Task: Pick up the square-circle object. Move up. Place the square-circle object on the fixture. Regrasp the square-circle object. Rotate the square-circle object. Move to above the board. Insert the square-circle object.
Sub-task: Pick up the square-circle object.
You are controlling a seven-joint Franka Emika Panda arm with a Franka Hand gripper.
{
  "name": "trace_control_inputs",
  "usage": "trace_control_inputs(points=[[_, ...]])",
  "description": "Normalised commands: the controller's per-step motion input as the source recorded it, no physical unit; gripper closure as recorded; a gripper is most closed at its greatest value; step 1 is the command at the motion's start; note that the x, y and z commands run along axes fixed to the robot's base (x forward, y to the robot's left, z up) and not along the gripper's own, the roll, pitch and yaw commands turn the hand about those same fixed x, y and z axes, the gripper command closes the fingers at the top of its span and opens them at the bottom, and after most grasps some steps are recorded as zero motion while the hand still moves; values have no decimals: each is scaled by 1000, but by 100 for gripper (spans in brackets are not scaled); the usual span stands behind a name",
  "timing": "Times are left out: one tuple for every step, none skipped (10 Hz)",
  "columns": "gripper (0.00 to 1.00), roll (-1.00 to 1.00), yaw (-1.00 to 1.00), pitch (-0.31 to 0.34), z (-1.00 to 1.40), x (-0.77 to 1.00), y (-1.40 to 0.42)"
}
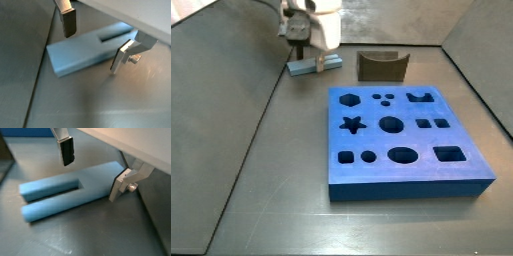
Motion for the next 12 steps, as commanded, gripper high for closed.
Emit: trace_control_inputs(points=[[0, 0, -431, -51, 0, -257, -209], [0, 0, -409, -31, 0, -163, -106], [0, 0, -354, -54, -3, -143, -77], [0, 0, -220, -90, -266, -109, -40], [0, 0, -109, -123, -389, -14, 0], [0, 0, -51, -19, -317, 86, 40], [0, -40, -149, 66, -89, 580, 354], [0, -29, -186, 97, 0, 597, 349], [0, -24, -191, 147, 0, 597, 351], [0, -26, -217, 144, 17, 537, 323], [0, -19, -254, 154, 26, 631, 266], [0, 0, -169, 143, 0, 374, 0]])
